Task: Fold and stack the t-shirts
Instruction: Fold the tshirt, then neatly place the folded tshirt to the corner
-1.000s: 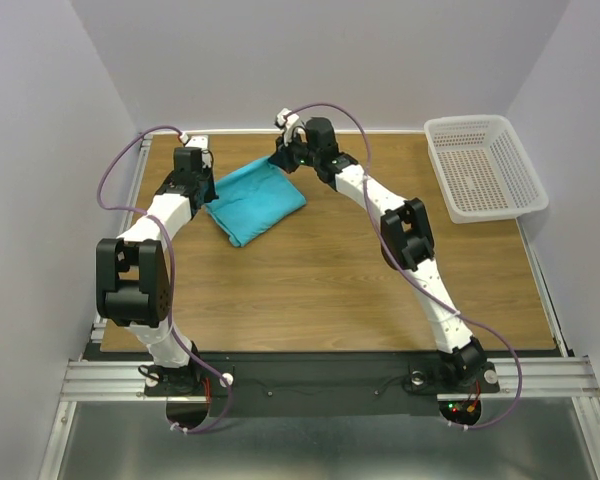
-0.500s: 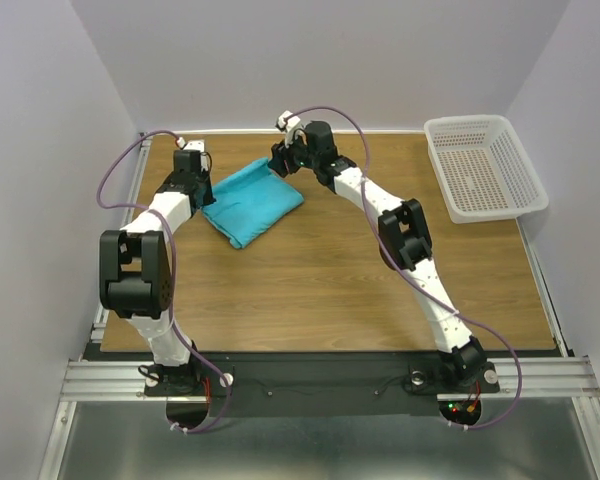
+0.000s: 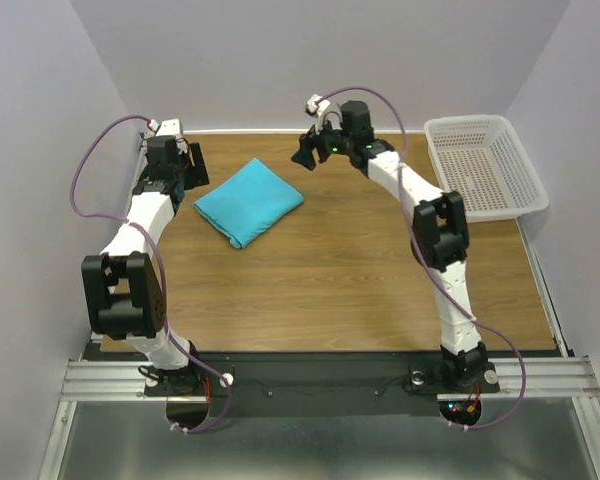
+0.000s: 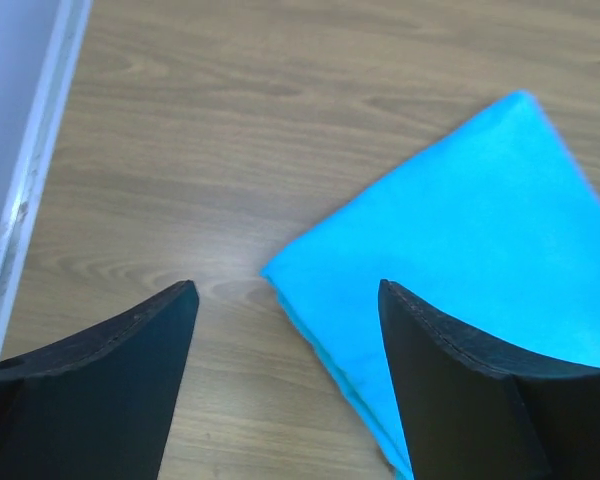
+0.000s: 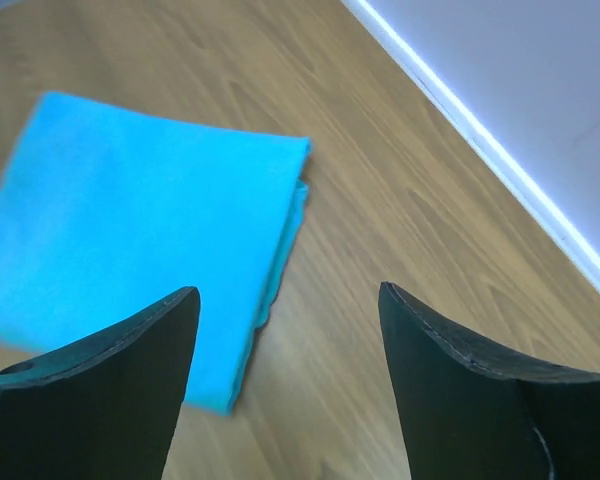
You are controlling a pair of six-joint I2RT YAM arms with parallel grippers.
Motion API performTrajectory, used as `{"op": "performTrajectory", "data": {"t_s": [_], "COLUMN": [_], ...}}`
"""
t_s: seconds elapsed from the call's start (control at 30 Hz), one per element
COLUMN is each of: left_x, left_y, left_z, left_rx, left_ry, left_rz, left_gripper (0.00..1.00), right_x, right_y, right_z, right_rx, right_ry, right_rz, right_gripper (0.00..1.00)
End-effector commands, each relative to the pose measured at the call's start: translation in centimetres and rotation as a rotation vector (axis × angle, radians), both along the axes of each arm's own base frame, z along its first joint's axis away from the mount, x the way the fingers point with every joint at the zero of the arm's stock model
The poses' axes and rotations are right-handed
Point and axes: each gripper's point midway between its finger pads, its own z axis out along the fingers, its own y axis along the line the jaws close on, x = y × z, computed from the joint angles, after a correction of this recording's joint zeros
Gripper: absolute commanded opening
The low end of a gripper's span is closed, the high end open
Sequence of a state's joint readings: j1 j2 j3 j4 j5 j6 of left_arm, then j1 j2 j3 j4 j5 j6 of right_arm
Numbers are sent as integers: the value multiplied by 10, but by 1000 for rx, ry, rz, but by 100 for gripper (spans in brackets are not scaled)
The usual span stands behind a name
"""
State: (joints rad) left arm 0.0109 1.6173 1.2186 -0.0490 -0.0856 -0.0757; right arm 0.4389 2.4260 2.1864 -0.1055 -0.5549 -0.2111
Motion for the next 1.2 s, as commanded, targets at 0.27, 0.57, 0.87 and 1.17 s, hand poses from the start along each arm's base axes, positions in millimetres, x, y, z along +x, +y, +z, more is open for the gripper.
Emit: {"op": "performTrajectory", "data": {"t_s": [0.27, 0.57, 0.87, 1.17], "left_x": [-67, -81, -92, -84], "left_y": [-127, -150, -133, -122], "left_z": [-2, -50, -117, -129], "left_rx": [-635, -799, -749, -706], "left_ry": [-59, 51, 232, 243], "left_rz": [-432, -464, -295, -230], "left_gripper": [69, 33, 4, 16], "right_x": [-185, -236, -238, -233], "right_y": [-56, -84, -97, -110], "right_z": [29, 3, -3, -8], "right_rx": [-3, -18, -33, -45], "right_ry": [151, 284, 298, 303], "right_rz": [362, 335, 298, 250], "right_gripper": [67, 34, 34, 35]}}
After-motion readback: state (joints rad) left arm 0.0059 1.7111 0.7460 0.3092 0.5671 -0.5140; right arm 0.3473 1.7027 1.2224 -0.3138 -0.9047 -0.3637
